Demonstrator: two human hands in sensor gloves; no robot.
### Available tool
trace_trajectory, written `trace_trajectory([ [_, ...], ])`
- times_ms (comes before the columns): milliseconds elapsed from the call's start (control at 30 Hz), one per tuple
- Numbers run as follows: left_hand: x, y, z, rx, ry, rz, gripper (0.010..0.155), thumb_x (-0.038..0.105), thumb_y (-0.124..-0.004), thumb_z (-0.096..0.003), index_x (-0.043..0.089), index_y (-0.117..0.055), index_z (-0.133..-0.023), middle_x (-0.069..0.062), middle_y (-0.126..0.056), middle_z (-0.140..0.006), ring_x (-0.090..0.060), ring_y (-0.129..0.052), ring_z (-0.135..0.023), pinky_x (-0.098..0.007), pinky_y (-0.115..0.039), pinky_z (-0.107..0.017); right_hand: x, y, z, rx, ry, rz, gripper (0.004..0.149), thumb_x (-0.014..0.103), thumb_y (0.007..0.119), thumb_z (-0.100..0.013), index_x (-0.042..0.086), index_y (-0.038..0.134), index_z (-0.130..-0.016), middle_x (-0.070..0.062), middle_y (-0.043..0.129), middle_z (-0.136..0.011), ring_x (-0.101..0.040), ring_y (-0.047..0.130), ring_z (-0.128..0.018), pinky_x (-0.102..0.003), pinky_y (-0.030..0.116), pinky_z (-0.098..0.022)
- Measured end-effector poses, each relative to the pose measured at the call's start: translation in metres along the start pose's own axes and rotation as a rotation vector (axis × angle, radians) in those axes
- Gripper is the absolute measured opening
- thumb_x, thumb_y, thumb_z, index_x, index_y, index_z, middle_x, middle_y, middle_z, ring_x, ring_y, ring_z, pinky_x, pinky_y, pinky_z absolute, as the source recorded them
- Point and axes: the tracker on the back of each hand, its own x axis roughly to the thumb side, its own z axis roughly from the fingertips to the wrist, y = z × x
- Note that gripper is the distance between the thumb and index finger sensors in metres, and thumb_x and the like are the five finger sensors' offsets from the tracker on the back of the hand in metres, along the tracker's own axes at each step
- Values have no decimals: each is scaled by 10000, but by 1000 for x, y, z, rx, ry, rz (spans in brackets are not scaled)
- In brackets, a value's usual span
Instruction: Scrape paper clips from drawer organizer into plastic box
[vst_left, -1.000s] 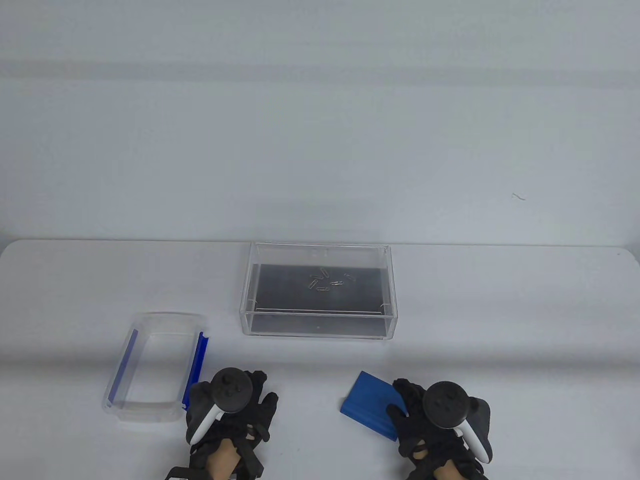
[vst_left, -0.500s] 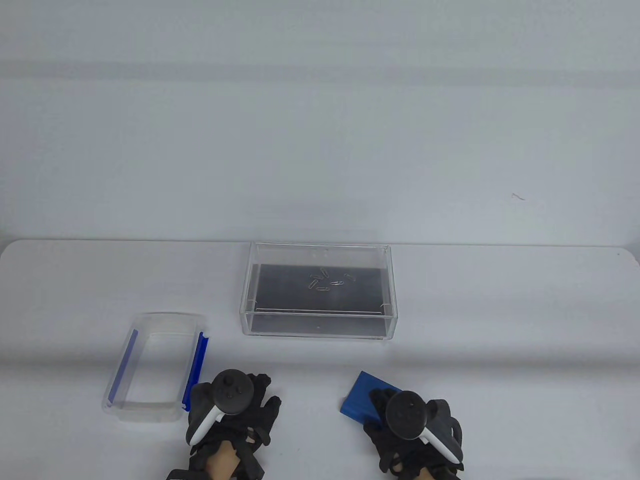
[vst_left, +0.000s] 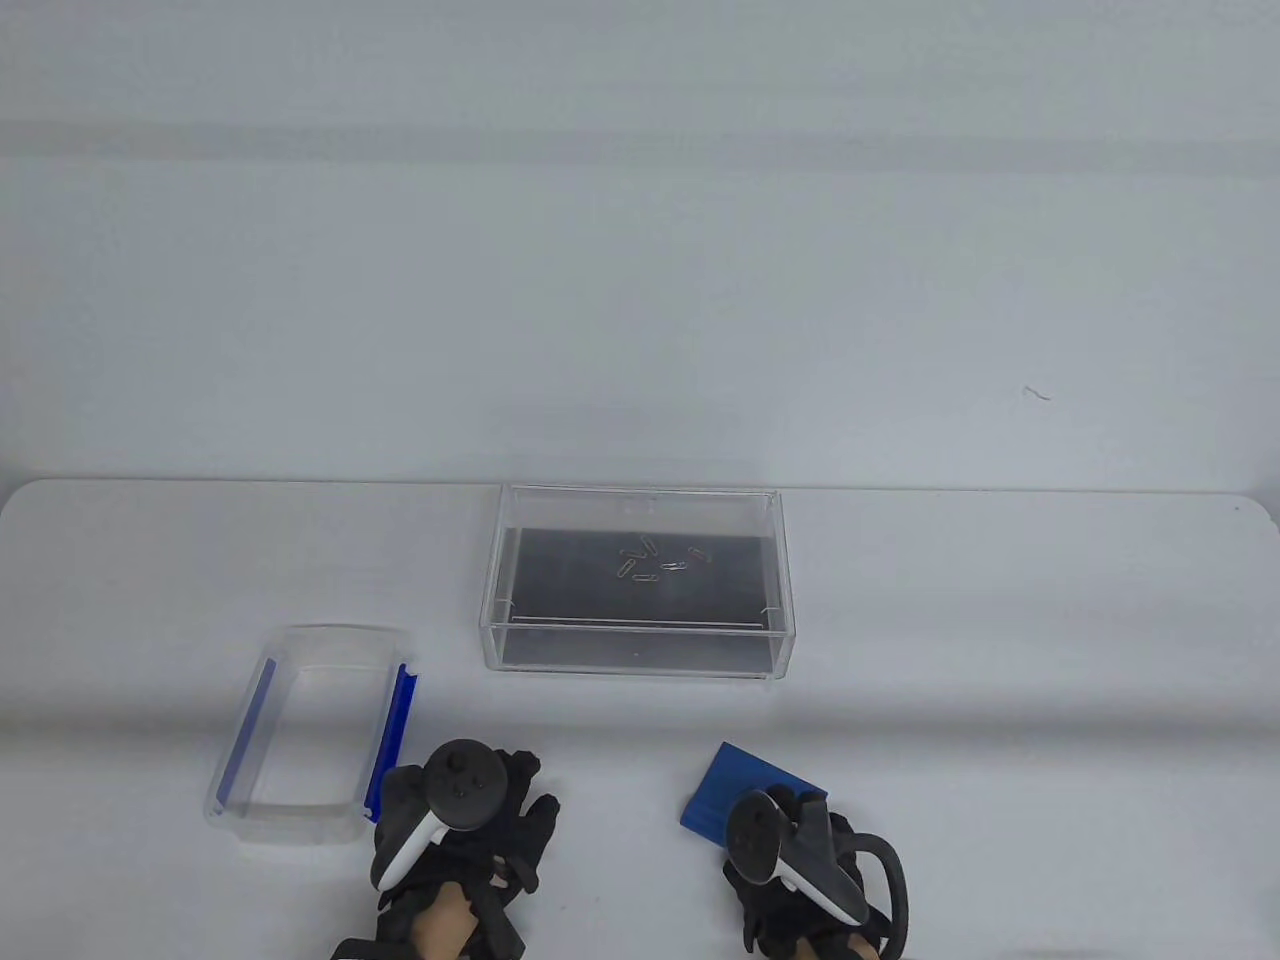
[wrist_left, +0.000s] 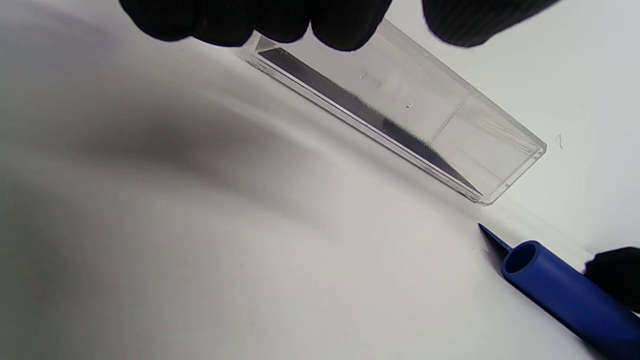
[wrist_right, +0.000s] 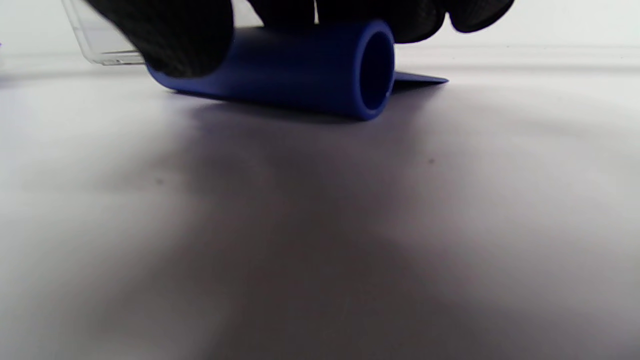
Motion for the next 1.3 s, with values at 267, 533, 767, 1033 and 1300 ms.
trace_trajectory([
  [267, 0, 0, 0, -4, -4, 0, 658, 513, -670, -458, 159, -534, -997, -151, -468, -1019, -467, -553, -941, -563, -611, -655, 7, 3, -3, 1, 5, 40, 612, 386, 772, -428, 230, 455, -927, -44, 452, -1054, -355, 497, -992, -551, 464, -730],
  [533, 0, 0, 0, -3, -7, 18, 658, 513, -670, -458, 153, -540, -995, -153, -472, -1018, -468, -555, -940, -562, -613, -654, 8, -8, 1, -88, -58, 22, 600, 391, 730, -427, 226, 443, -928, -82, 560, -1012, -353, 660, -927, -532, 565, -705],
  [767, 1, 0, 0, -5, -8, 14, 656, 514, -668, -458, 157, -541, -994, -151, -474, -1018, -467, -557, -940, -562, -614, -653, -4, -30, 9, -283, -82, -171, 584, 402, 645, -440, 292, 416, -966, -79, 707, -920, -330, 801, -805, -501, 651, -646],
  [1033, 2, 3, 0, 1, -22, 33, 657, 515, -668, -459, 157, -542, -995, -151, -474, -1018, -465, -557, -941, -561, -614, -654, -31, -74, 9, -527, -25, -512, 578, 451, 582, -435, 307, 430, -974, -68, 816, -787, -229, 901, -532, -432, 744, -510],
  [1300, -3, 6, 0, 2, -14, 49, 655, 514, -668, -459, 156, -547, -993, -150, -471, -1019, -465, -555, -942, -561, -614, -654, -60, -121, -42, -459, 125, -837, 638, 522, 603, -431, 242, 416, -973, -65, 848, -683, -74, 904, -118, -316, 843, -204],
])
